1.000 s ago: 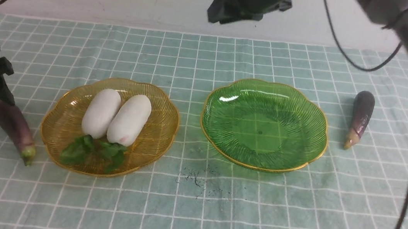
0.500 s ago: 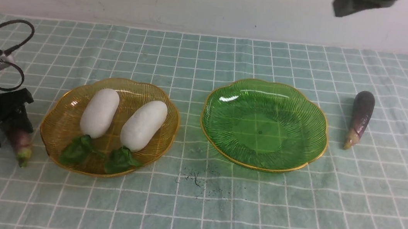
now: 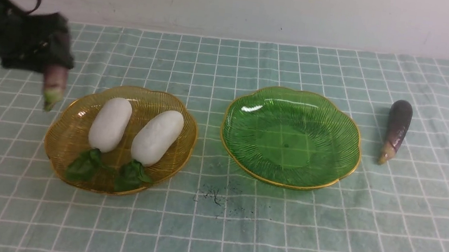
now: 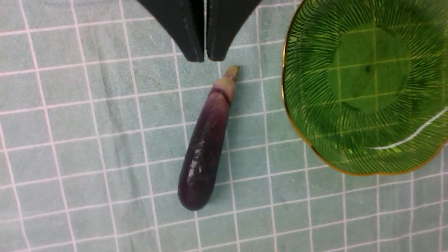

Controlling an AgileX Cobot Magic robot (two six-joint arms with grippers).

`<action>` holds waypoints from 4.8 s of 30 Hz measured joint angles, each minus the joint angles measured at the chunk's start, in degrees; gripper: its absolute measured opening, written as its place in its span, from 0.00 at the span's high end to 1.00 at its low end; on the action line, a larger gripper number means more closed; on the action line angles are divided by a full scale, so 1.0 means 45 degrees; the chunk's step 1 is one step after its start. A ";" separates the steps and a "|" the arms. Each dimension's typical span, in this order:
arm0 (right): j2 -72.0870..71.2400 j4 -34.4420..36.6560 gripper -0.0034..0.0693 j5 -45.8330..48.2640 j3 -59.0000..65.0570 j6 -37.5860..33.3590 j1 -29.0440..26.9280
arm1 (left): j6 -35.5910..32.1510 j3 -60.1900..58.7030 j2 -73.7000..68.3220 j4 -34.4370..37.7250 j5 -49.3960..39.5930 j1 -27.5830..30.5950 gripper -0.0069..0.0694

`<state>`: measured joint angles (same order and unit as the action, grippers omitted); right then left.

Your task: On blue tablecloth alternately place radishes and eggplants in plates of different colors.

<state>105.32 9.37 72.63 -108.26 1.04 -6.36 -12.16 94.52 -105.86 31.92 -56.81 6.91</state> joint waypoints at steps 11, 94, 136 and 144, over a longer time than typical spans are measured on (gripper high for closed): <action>0.3510 0.1106 0.49 -0.1302 0.0036 -0.0230 -0.0098 | -0.0513 0.1370 -0.2098 0.1081 0.3217 -0.6102 0.51; -2.2264 0.0377 0.97 -1.5049 1.8785 -0.1199 0.3766 | 0.4809 -1.1365 1.6142 -0.7408 0.3866 -0.6031 0.92; -2.3607 0.0587 0.97 -1.7130 1.9992 -0.1231 0.3766 | 0.4104 -1.5772 2.1501 -0.7386 0.5987 -0.4683 0.92; -2.3607 0.0587 0.97 -1.7131 1.9992 -0.1231 0.3766 | 0.2703 -2.0111 2.3638 -0.7266 0.7125 -0.2318 0.92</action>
<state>-0.91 12.02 -4.46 -18.29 -4.51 10.58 0.00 4.02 0.51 -0.77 -24.75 -3.52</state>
